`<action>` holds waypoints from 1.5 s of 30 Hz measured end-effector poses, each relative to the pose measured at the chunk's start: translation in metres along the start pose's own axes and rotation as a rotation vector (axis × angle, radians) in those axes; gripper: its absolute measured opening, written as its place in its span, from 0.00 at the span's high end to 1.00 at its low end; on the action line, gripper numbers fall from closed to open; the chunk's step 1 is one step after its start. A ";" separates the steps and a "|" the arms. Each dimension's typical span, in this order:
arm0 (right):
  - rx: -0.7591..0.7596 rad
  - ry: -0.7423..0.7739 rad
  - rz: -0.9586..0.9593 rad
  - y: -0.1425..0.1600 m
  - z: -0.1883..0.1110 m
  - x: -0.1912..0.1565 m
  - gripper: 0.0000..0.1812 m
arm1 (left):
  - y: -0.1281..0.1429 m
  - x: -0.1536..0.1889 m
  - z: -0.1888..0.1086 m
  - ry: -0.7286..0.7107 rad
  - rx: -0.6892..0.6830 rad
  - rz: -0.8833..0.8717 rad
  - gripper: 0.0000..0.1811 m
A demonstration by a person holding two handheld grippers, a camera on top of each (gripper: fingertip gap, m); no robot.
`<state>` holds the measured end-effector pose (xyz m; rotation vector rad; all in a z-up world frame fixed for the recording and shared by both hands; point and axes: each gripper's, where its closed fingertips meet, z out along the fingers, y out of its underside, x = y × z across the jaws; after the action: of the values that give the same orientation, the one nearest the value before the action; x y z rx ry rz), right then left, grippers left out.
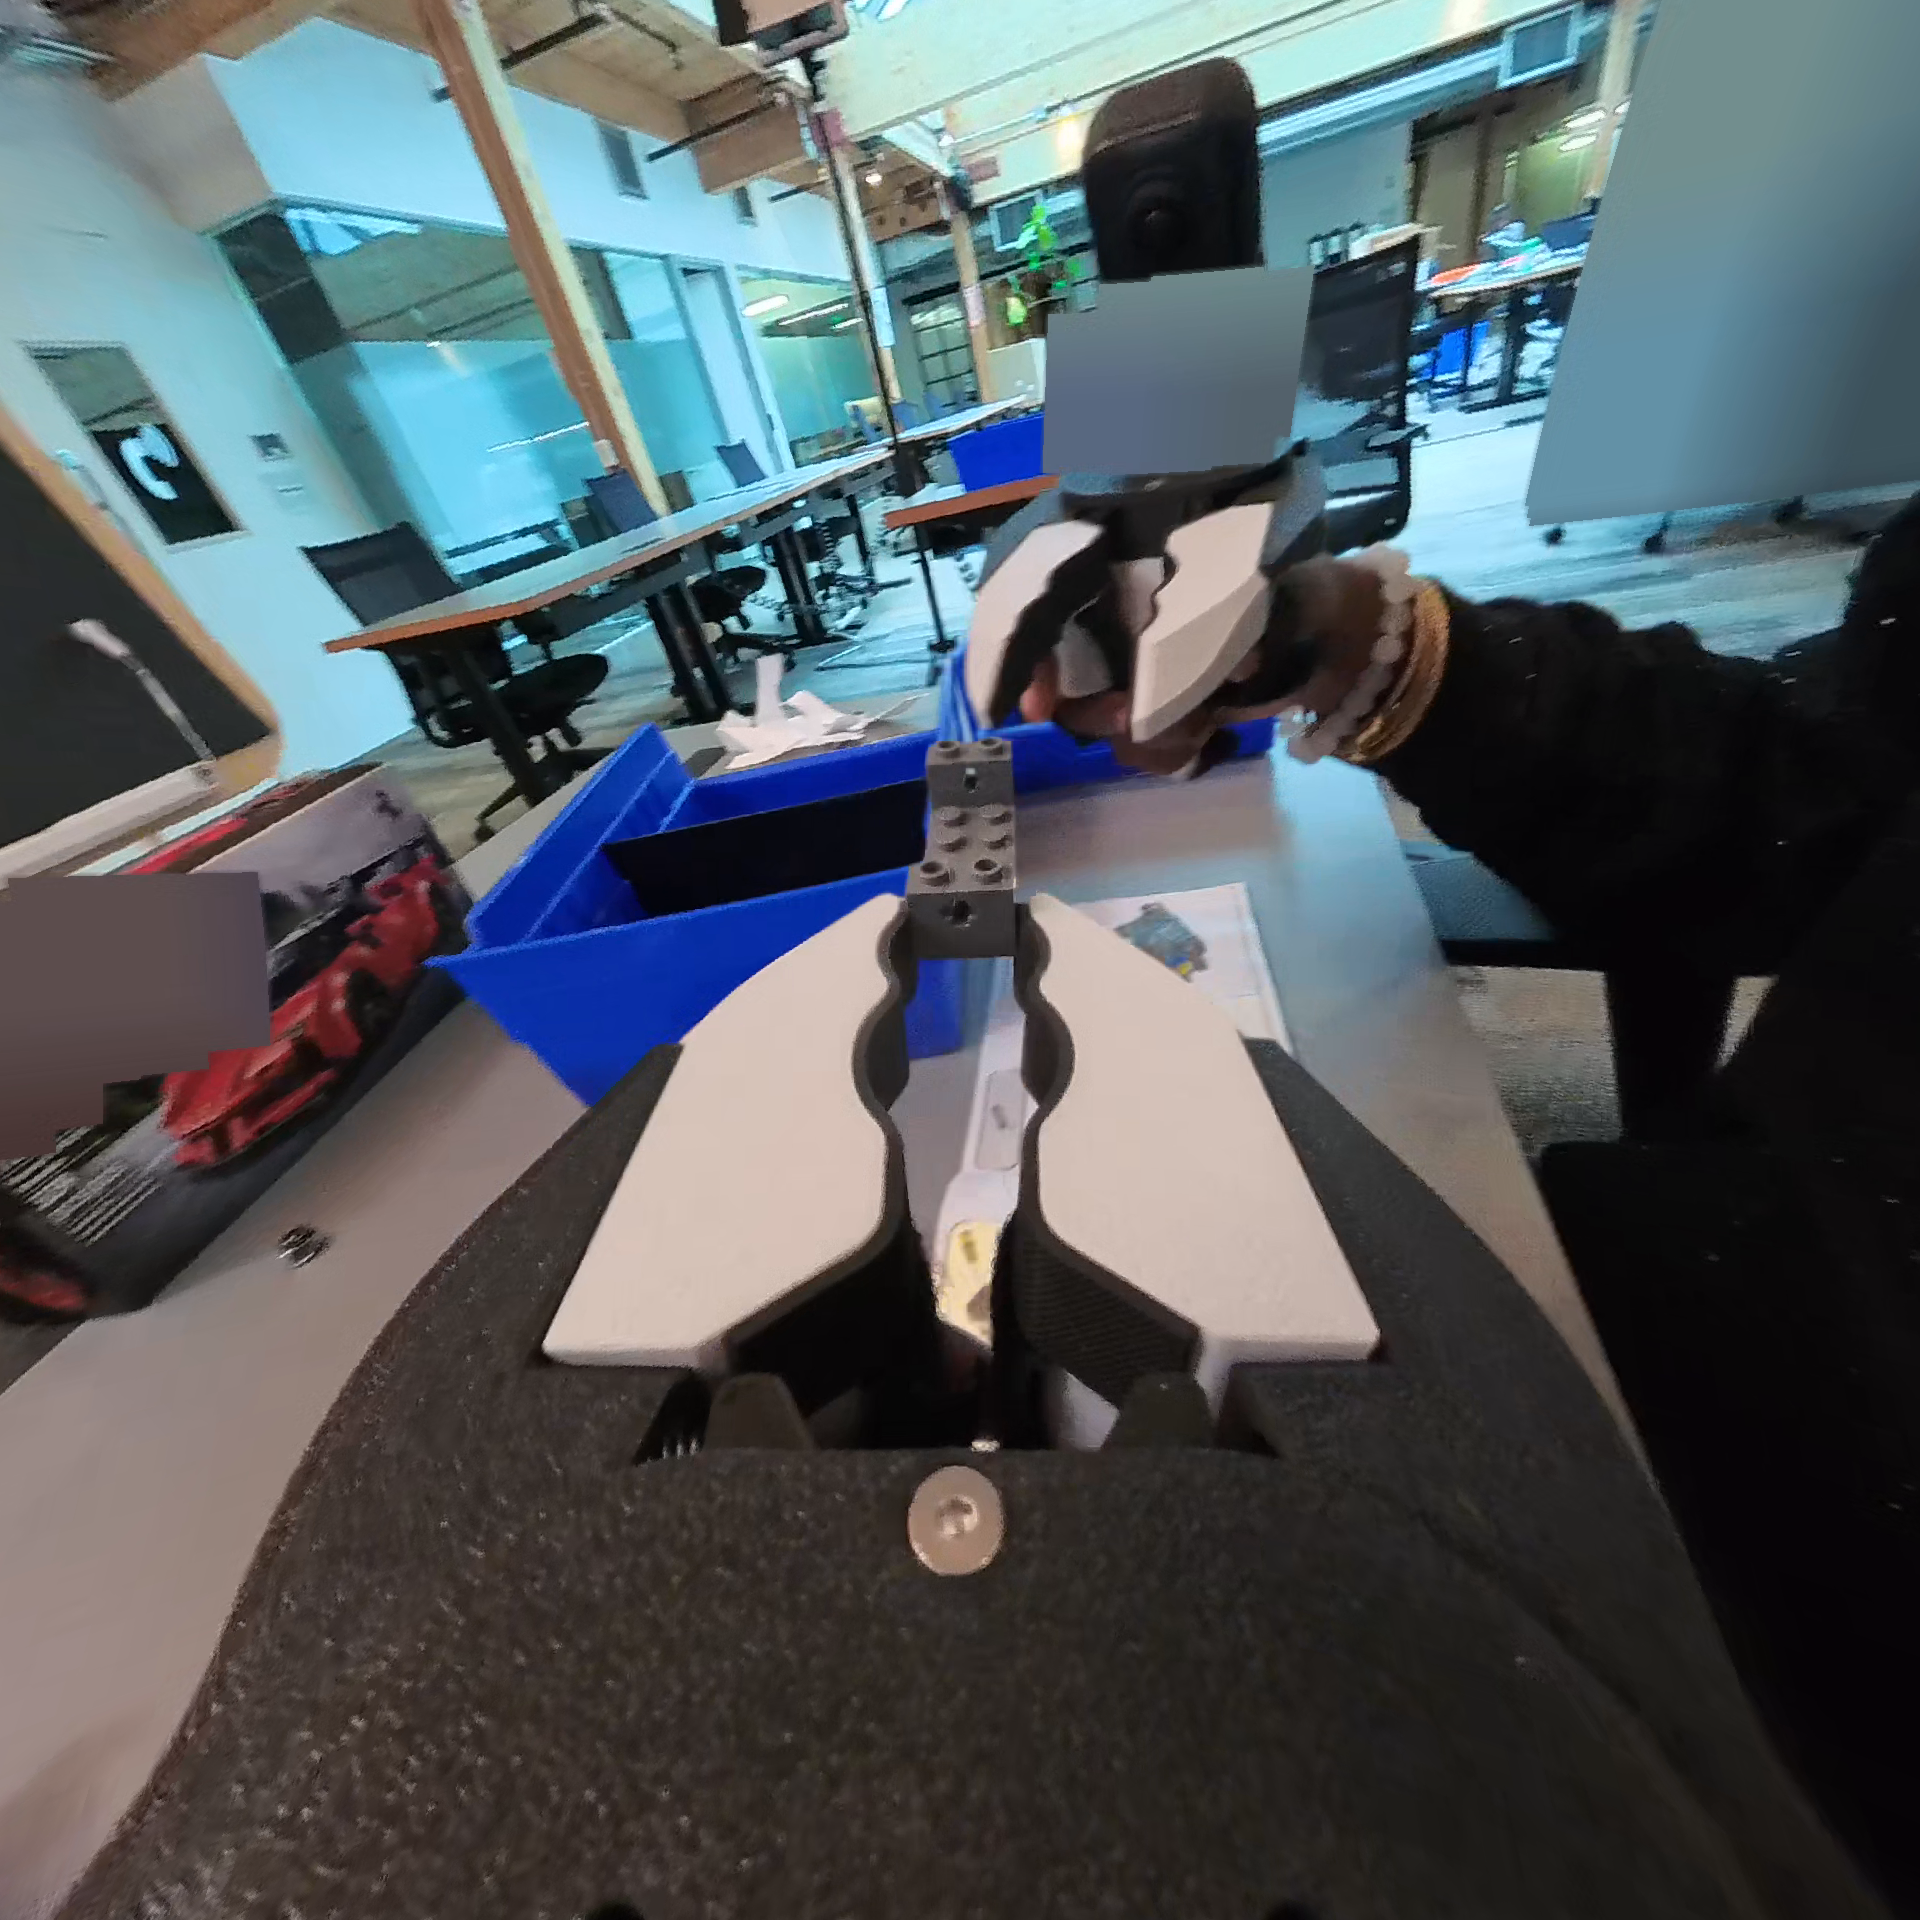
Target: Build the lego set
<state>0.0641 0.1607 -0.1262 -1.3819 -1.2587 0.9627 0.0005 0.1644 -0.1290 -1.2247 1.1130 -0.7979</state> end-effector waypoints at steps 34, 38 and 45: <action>-0.428 -0.047 0.015 0.086 -0.008 0.006 0.95 | 0.042 -0.022 -0.013 -0.074 -0.190 -0.013 0.91; -0.454 -0.019 -0.007 0.088 -0.021 0.010 0.95 | 0.034 -0.013 -0.007 -0.056 -0.202 0.005 0.91; -0.644 0.000 0.002 0.115 -0.055 0.010 0.91 | 0.035 -0.008 0.006 -0.072 -0.212 -0.050 0.90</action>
<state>0.1412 0.1658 -0.2277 -1.8647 -1.6485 0.5687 0.0010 0.1806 -0.1615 -1.4521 1.1333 -0.6804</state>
